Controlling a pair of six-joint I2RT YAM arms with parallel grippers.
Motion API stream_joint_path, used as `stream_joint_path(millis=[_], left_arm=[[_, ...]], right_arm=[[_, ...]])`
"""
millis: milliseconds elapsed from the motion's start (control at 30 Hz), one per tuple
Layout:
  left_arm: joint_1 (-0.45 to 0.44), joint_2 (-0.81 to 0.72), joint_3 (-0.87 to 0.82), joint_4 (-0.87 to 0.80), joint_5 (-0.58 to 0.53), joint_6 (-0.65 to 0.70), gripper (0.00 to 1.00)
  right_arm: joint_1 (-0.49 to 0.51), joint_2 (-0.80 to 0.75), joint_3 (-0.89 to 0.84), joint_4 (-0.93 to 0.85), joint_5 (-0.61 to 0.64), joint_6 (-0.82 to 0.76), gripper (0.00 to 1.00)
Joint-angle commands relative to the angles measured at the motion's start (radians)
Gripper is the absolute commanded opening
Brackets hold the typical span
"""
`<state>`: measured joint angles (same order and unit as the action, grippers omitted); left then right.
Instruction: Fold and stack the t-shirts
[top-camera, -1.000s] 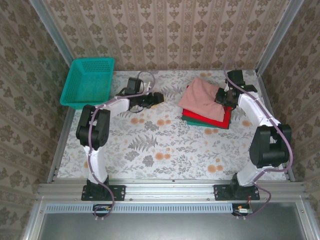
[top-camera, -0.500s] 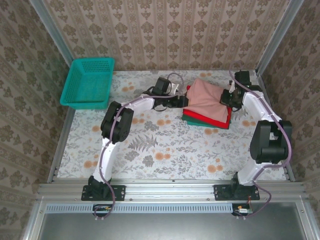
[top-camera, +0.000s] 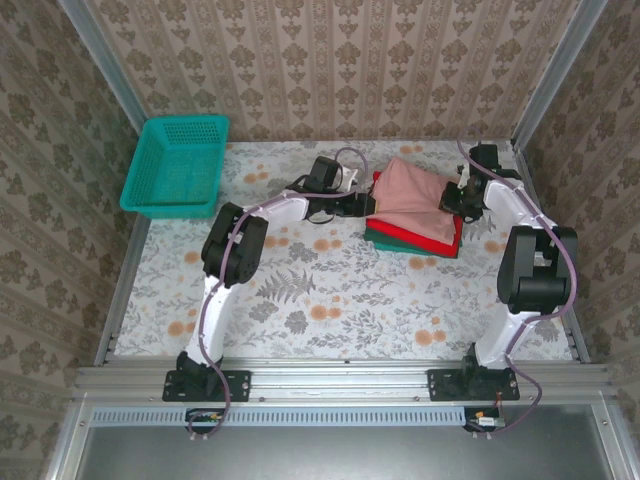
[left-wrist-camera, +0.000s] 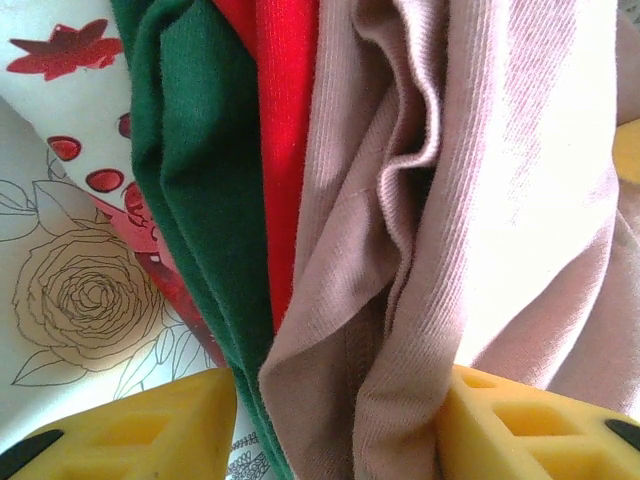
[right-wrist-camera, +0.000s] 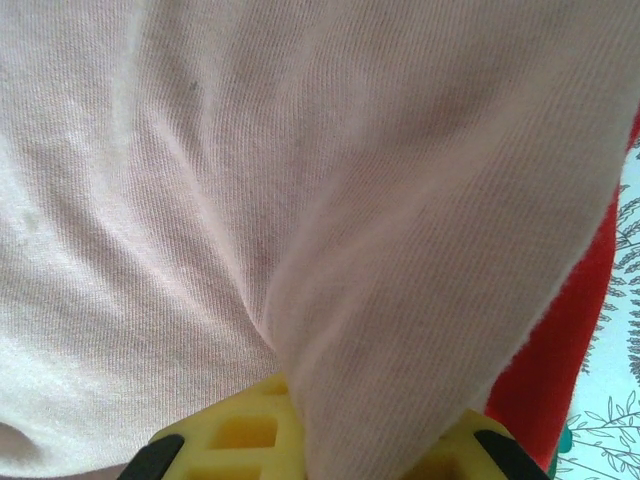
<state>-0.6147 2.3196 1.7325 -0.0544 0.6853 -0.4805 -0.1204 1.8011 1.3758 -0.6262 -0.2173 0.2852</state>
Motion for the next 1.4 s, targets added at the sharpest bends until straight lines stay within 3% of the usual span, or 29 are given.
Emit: stream_joint_path(millis=[0,167,267,400,567,700,800,1000,1100,1200,1300,1367], left_arm=[[0.000,-0.068,0.015,-0.063,-0.034,0.048,0.54],[-0.011,-0.089,0.018,-0.060,-0.036,0.041,0.50],[-0.023,-0.078,0.033,-0.085,-0.020,0.035,0.35],[-0.027,-0.113,-0.026,-0.050,-0.011,0.005,0.28],[-0.030,-0.201,-0.112,-0.012,-0.011,-0.015,0.09],[-0.045,-0.262,-0.131,-0.030,-0.021,-0.006,0.07],[-0.058,-0.264,-0.128,-0.054,-0.003,-0.008,0.06],[-0.088,-0.275,-0.217,-0.039,-0.033,-0.056,0.06],[-0.109,-0.281,-0.269,0.012,-0.037,-0.084,0.11],[-0.107,-0.275,-0.278,0.005,-0.074,-0.090,0.29],[-0.089,-0.287,-0.287,0.010,-0.065,-0.096,0.31],[-0.081,-0.314,-0.289,0.005,-0.069,-0.090,0.38]], right_arm=[[-0.010,-0.031,0.034,-0.010,-0.018,-0.024,0.15],[-0.010,-0.054,0.023,-0.014,-0.018,-0.028,0.20],[-0.010,-0.061,0.022,-0.018,-0.014,-0.028,0.24],[-0.009,-0.071,0.023,-0.021,-0.005,-0.029,0.32],[-0.010,-0.078,0.034,-0.031,0.026,-0.024,0.38],[-0.010,-0.067,0.054,-0.052,0.085,-0.019,0.39],[-0.010,-0.052,0.065,-0.061,0.112,-0.012,0.49],[-0.005,-0.077,0.054,-0.028,0.122,0.016,0.56],[0.011,-0.089,0.061,-0.035,0.150,0.021,0.61],[0.052,-0.126,0.063,-0.075,0.275,0.029,0.67],[0.104,-0.214,0.030,-0.087,0.396,0.057,0.71],[0.146,-0.276,0.007,-0.087,0.454,0.078,0.73]])
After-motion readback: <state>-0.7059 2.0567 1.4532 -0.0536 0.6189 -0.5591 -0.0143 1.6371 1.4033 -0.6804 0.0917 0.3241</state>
